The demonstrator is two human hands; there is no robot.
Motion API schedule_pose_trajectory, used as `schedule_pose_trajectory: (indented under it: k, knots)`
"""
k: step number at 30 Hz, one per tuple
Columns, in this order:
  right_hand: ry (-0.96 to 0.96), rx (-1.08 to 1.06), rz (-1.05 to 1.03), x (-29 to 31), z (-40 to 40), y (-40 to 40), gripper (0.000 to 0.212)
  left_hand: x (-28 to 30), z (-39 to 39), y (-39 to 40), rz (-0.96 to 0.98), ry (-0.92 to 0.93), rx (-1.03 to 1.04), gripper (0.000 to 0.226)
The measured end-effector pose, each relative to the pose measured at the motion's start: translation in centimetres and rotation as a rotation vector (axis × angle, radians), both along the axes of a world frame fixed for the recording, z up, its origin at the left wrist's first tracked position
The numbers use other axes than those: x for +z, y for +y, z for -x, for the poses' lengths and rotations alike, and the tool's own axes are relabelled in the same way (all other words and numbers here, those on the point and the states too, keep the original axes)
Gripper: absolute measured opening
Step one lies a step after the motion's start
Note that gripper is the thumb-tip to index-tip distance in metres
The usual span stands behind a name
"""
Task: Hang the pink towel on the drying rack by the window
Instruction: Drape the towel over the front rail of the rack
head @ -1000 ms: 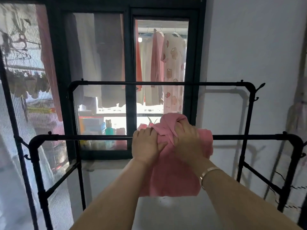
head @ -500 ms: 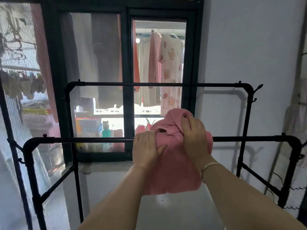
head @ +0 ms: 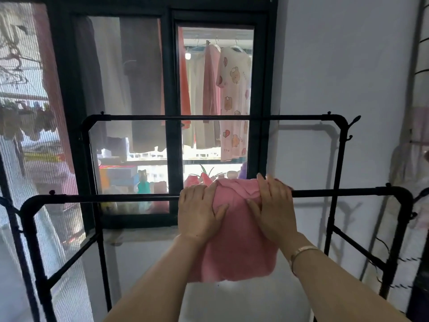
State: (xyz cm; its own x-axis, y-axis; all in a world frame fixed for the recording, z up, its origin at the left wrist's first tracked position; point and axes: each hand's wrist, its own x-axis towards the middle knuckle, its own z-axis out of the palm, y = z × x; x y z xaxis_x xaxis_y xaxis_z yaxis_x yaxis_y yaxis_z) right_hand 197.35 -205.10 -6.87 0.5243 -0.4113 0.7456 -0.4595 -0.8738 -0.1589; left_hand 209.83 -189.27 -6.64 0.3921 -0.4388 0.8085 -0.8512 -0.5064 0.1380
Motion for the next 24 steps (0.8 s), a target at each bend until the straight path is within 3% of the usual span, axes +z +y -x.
schedule_pose_trajectory:
  k: [7,14,19,24]
  knots:
    - [-0.106,0.039,-0.039,0.7,-0.2,0.6,0.074,1.1,-0.1,0.5,0.136,0.128,-0.107,0.025]
    - [-0.218,0.041,-0.091,1.6,-0.8,1.0,0.083,1.5,0.2,0.7,0.162,0.190,-0.136,0.022]
    - [-0.140,-0.018,-0.019,1.1,-1.0,1.3,0.059,1.2,0.1,0.7,0.193,0.178,-0.140,0.020]
    - [-0.363,0.074,-0.212,2.3,-1.3,1.5,0.022,1.0,0.1,0.4,0.218,0.187,-0.148,0.020]
